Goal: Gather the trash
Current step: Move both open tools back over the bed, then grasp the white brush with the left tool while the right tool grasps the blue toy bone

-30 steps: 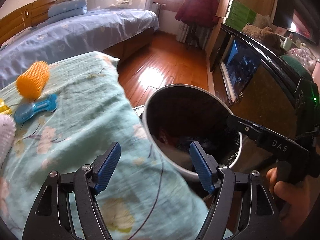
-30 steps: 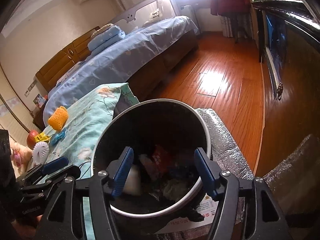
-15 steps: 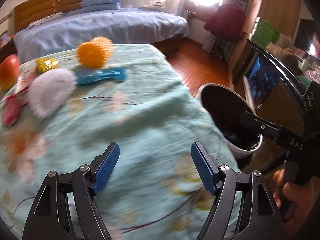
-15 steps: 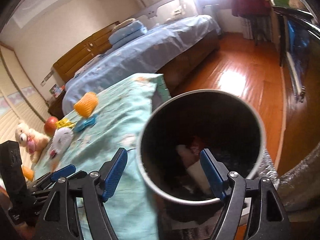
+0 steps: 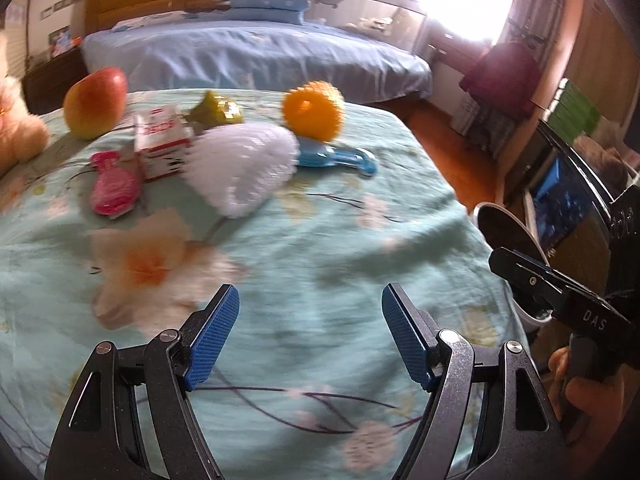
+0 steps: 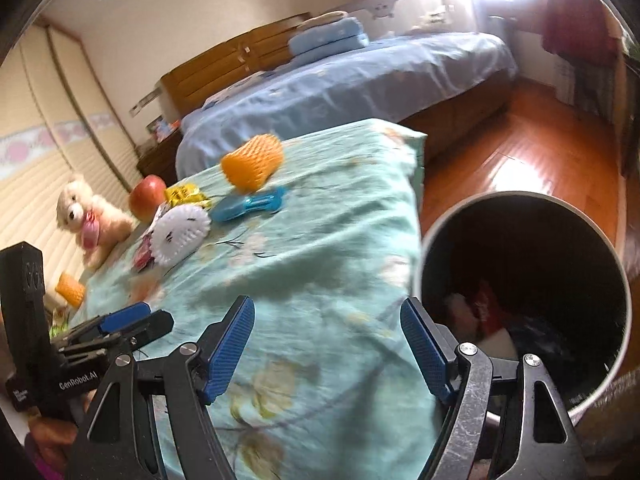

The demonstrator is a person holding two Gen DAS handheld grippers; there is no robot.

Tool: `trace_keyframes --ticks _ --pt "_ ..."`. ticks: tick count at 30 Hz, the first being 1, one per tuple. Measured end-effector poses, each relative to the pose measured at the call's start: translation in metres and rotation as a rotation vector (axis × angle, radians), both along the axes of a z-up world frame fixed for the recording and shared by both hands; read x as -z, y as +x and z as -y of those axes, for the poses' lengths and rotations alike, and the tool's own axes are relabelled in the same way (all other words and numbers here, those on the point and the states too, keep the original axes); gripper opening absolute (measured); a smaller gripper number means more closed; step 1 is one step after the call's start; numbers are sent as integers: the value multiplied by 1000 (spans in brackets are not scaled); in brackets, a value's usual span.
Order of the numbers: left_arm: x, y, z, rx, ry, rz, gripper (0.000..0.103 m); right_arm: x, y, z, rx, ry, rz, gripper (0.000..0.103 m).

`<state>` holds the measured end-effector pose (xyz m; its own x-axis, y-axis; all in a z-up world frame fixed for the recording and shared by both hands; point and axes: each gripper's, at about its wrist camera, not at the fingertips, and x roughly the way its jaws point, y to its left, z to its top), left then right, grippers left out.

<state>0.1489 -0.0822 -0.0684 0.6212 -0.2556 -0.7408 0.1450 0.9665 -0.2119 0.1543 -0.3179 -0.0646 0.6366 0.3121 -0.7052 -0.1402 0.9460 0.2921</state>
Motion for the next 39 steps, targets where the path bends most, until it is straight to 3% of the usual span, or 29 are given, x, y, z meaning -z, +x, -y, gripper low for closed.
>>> trace_keyframes --ticks 19,31,32,36,38,39 --pt "0 54 -50 -130 7 -15 76 8 88 -71 -286 -123 -19 77" --pt "10 81 -55 -111 2 -37 75 26 141 -102 -449 -262 -47 77" --pt "11 82 -54 -109 4 -36 73 28 144 -105 -460 -277 -49 77" --pt "12 86 -52 -95 -1 -36 50 32 147 -113 -480 -330 -35 75" --pt "12 87 -50 -79 -9 -36 35 32 144 -115 -493 -339 -18 65" --pt "11 87 -49 -72 -10 -35 28 32 142 -116 -500 -339 -11 56"
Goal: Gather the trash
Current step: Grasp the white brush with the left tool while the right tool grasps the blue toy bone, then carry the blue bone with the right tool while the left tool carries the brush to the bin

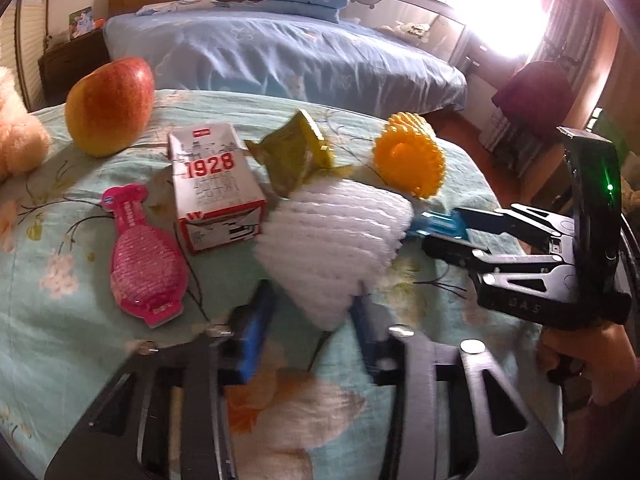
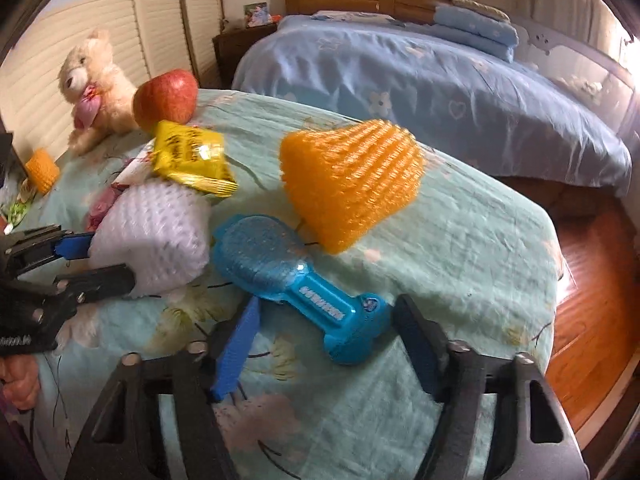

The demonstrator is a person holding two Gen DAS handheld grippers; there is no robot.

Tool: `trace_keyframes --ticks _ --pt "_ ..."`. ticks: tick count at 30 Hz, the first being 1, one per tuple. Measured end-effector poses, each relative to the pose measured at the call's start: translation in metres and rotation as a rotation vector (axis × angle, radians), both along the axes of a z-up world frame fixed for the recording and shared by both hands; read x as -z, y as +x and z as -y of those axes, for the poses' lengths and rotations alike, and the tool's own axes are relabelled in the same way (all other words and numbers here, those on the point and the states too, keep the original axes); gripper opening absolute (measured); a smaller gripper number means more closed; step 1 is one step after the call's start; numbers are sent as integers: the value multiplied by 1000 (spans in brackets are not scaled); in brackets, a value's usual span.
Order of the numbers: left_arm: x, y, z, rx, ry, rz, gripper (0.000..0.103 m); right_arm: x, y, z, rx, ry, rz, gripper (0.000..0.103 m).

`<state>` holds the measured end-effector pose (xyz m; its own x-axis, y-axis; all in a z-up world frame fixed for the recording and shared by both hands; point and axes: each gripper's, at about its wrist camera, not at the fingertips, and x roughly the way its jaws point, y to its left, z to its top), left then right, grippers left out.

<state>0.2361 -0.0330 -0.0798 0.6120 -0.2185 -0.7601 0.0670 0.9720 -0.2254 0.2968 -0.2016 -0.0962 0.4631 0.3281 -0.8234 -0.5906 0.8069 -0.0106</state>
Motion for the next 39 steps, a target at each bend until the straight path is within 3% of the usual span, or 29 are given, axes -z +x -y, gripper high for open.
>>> trace_keyframes --ticks 1,3,7,18,32,39 --pt "-1 -1 1 2 7 5 24 -1 -1 -1 -1 -1 3 44" --pt "-5 -5 4 8 15 16 19 -2 -3 0 6 9 -5 36" --pt "-9 -14 3 9 4 27 12 -4 -13 -1 25 24 -18 35" --pt "-11 -51 11 43 -35 30 11 -12 -67 32 179 167 -73 35" --pt "-21 -83 55 140 -48 47 11 -19 -126 78 388 279 -62 35" --pt "-23 -92 79 185 -45 47 10 -21 -147 98 436 329 -60 35"
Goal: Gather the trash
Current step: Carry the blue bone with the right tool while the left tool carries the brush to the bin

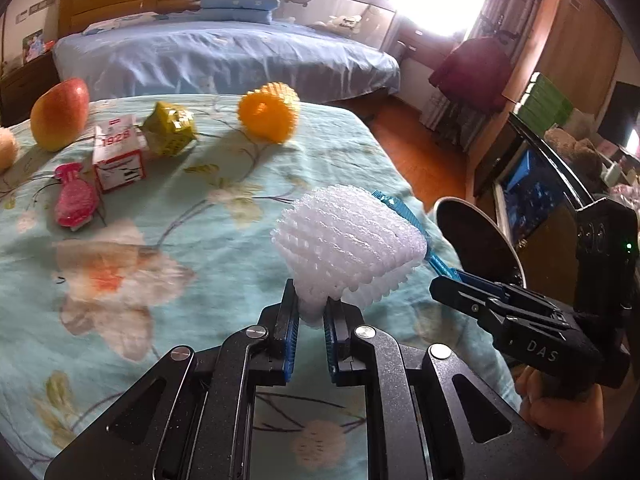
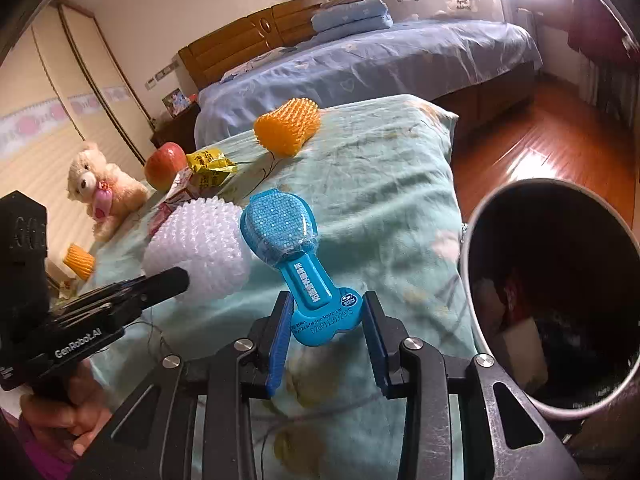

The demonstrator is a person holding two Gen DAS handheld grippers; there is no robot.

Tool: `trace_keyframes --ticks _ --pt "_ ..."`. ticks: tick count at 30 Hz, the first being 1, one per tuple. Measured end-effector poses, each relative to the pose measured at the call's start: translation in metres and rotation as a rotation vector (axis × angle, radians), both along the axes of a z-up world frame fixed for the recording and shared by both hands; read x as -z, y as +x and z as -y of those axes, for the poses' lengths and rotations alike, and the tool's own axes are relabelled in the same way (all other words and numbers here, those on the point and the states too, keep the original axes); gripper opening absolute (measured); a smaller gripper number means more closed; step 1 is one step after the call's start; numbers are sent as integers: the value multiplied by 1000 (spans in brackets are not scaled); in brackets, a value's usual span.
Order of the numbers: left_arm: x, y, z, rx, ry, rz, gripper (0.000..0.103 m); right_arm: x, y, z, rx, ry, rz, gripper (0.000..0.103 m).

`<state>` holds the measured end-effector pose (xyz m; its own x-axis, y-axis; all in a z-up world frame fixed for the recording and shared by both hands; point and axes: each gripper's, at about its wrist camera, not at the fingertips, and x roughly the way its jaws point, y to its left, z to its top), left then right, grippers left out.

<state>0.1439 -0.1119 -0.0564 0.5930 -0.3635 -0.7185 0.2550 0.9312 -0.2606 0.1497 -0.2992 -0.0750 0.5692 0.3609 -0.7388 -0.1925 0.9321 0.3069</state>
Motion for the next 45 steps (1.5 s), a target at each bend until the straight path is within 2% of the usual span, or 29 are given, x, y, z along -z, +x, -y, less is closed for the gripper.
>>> trace_keyframes --ticks 23,36,45 --pt "-9 -12 72 142 7 22 11 -8 -48 68 191 10 41 35" --pt "-10 -12 105 196 25 18 10 -12 -60 99 287 0 65 35" --pt "-10 -5 125 226 29 11 10 -8 -57 115 338 -5 48 35"
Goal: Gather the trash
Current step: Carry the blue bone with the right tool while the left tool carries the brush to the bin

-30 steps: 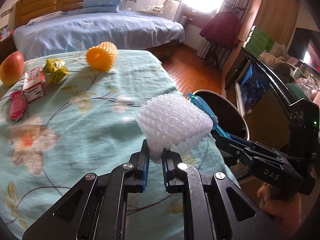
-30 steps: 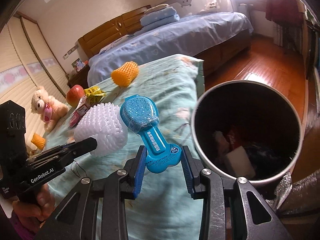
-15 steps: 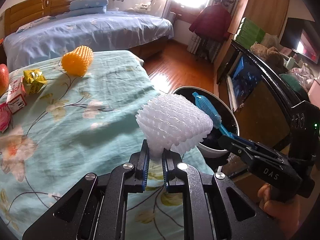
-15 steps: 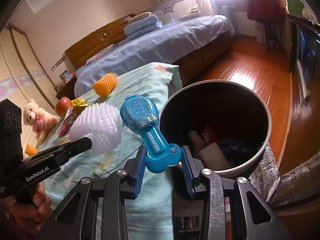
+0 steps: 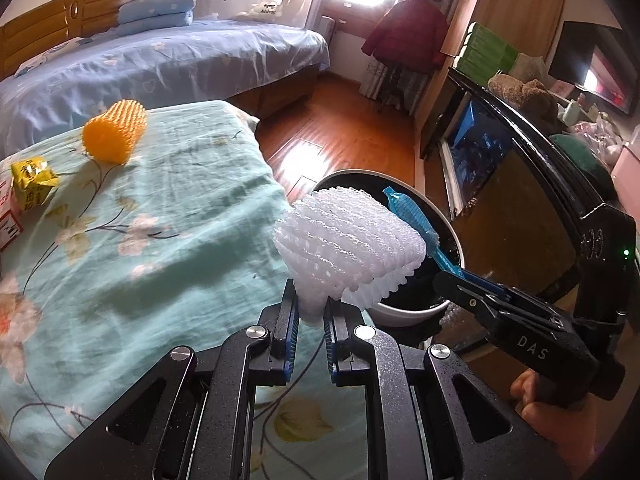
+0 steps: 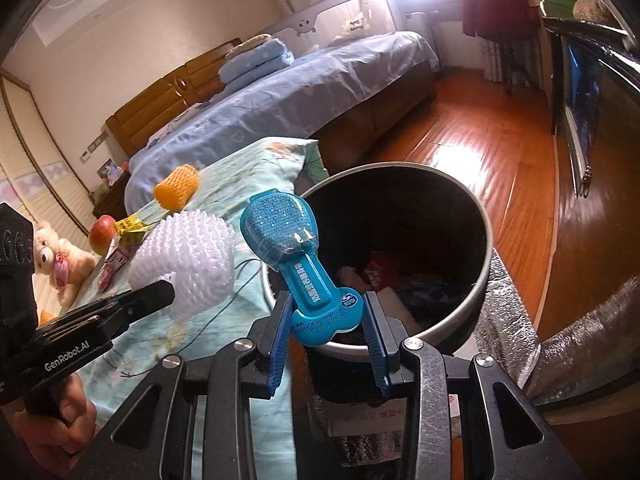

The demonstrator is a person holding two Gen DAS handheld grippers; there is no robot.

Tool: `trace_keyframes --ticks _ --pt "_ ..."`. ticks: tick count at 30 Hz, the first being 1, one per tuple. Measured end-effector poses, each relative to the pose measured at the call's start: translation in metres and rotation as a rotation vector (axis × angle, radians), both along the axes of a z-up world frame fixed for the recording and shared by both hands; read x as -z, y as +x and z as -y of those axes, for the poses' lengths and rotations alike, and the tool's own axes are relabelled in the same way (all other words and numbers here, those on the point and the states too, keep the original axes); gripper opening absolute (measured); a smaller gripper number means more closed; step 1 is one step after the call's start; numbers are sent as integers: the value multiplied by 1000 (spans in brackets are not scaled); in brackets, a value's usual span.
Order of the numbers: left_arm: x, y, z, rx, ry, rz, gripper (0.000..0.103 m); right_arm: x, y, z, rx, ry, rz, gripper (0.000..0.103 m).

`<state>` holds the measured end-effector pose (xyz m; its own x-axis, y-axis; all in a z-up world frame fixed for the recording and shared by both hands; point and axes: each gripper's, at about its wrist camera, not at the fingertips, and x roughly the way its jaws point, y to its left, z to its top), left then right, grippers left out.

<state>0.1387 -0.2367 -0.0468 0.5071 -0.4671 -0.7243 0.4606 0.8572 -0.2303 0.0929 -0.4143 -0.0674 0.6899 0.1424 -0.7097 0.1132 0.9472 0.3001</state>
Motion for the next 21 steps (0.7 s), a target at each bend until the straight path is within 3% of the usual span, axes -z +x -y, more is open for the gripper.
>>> trace_keyframes --ticks 11,21 --pt "7 10 24 36 17 -22 10 4 4 14 54 -73 -16 35" --pt "9 21 43 50 29 -32 10 7 12 28 75 -78 -31 35"
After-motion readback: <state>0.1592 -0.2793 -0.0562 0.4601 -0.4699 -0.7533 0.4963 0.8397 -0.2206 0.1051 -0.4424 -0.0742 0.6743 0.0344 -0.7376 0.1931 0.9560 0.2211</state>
